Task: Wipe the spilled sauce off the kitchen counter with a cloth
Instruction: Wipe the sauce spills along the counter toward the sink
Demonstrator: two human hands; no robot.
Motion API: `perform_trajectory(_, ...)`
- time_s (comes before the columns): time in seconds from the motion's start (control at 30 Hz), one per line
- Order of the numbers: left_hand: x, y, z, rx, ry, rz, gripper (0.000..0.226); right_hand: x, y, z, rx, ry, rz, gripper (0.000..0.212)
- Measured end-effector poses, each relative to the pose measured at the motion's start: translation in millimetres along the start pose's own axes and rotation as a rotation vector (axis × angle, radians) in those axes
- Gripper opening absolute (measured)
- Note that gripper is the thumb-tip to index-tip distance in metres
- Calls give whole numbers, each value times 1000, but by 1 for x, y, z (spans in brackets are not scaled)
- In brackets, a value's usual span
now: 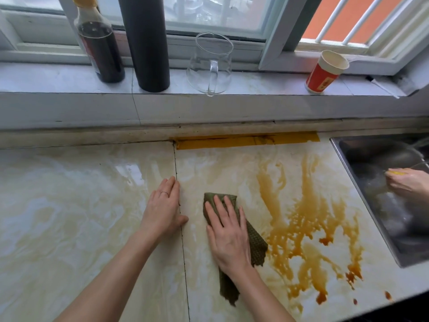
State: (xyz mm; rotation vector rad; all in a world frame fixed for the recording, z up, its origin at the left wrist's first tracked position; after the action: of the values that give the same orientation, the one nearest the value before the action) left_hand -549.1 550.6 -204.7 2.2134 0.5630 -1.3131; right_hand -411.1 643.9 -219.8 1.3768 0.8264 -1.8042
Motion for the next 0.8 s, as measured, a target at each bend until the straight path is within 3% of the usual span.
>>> perform_trajectory(0.07, 0, 0, 0, 2, -7, -5, 100, -4, 3, -15, -12, 16, -3, 51)
perform_trajectory(0.2, 1, -1, 1, 4, -17, -3, 99, -11, -10, -54, 189, 33, -36, 52)
perform_trajectory(0.33, 2, -1, 1, 11, -32, -2, 99, -9, -4, -47, 290, 9, -71, 53)
perform_trajectory(0.5, 3, -2, 3, 15, -45, 0, 100, -3, 40, -6, 96, -8, -25, 51)
perform_trajectory(0.63, 3, -2, 3, 22, -46, -9, 100, -9, 49, -22, -7, 26, 0, 51)
perform_trajectory(0.8, 4, -4, 4, 27, -53, -11, 99, -15, 35, -56, 262, 36, -39, 52)
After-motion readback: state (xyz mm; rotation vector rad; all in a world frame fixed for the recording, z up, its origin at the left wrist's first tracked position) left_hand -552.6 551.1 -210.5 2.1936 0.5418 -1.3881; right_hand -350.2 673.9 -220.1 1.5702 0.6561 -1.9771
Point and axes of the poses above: each hand's wrist, its own y-axis away from the middle knuckle, its own x-axis out of the palm, z = x × y, the point moved 8 cm from there along -y, towards the middle knuckle, and after that the axes turned 11 degrees about x, right-handed, at the moved point
